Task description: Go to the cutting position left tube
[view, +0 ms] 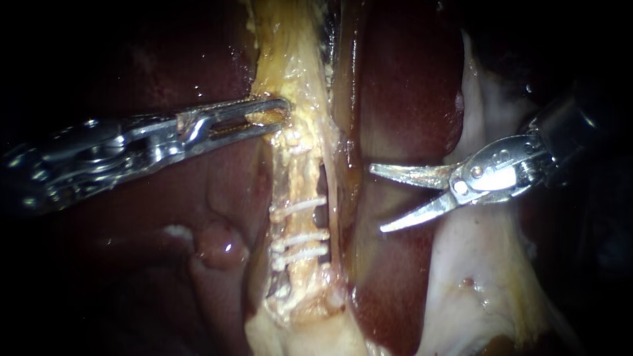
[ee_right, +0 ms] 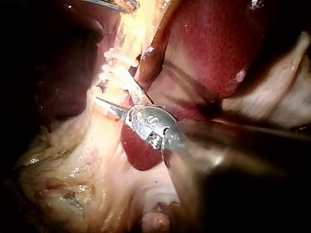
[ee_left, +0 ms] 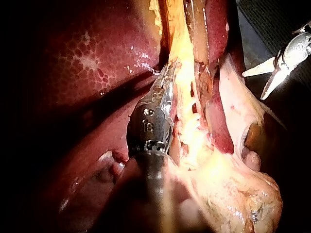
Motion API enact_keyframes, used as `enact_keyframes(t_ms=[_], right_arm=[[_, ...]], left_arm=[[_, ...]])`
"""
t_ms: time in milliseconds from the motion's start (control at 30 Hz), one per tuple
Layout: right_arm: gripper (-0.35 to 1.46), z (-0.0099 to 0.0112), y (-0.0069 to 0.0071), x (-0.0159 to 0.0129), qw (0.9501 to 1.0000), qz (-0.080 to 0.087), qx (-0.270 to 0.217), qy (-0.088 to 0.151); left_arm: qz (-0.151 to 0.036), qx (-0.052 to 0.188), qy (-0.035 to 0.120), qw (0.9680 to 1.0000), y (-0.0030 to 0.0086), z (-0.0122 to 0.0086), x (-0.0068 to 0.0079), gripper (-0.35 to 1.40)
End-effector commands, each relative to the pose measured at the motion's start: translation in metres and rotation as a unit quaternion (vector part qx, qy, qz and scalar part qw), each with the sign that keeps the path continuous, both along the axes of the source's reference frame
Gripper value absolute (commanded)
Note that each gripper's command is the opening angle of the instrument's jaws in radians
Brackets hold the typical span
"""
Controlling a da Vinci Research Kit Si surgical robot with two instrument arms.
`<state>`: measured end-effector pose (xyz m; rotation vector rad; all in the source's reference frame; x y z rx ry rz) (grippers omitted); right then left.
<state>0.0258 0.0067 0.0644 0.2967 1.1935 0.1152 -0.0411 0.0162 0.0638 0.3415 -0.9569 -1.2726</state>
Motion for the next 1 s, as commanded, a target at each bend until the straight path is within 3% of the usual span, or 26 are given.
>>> enact_keyframes(t_ms=[33, 133, 233, 400, 500, 700, 1000], right_arm=[[1.44, 0.0000, 0.0000, 0.0000, 1.0000, 0.001, 0.000, -0.001], [1.44, 0.0001, -0.0003, 0.0001, 0.9999, -0.011, 0.008, 0.009], [1.44, 0.0003, -0.0007, 0.0006, 0.9985, -0.027, 0.047, 0.000], [1.42, 0.0017, -0.0024, 0.0024, 0.9906, -0.076, 0.108, -0.035], [1.42, 0.0035, -0.0041, 0.0039, 0.9855, -0.091, 0.136, -0.042], [1.42, 0.0074, -0.0059, 0.0067, 0.9779, -0.105, 0.176, -0.042], [1.30, 0.0101, -0.0054, 0.0081, 0.9703, -0.127, 0.200, -0.047]], left_arm=[[0.000, 0.000, 0.000, 1.0000, 0.0000, 0.0000, 0.0000, -0.35], [0.001, 0.001, -0.001, 1.0000, 0.0000, -0.0004, 0.0002, -0.35], [0.002, 0.003, -0.002, 1.0000, 0.0003, -0.0011, 0.0008, -0.35], [-0.009, 0.003, -0.003, 1.0000, 0.0009, -0.0031, 0.0022, -0.35], [-0.011, -0.001, -0.005, 0.9999, 0.0009, -0.0042, 0.0029, -0.35], [-0.015, -0.009, -0.008, 0.9998, 0.0008, -0.0060, 0.0038, -0.35], [-0.020, -0.016, -0.018, 0.9995, -0.0001, -0.0095, 0.0047, -0.35]])
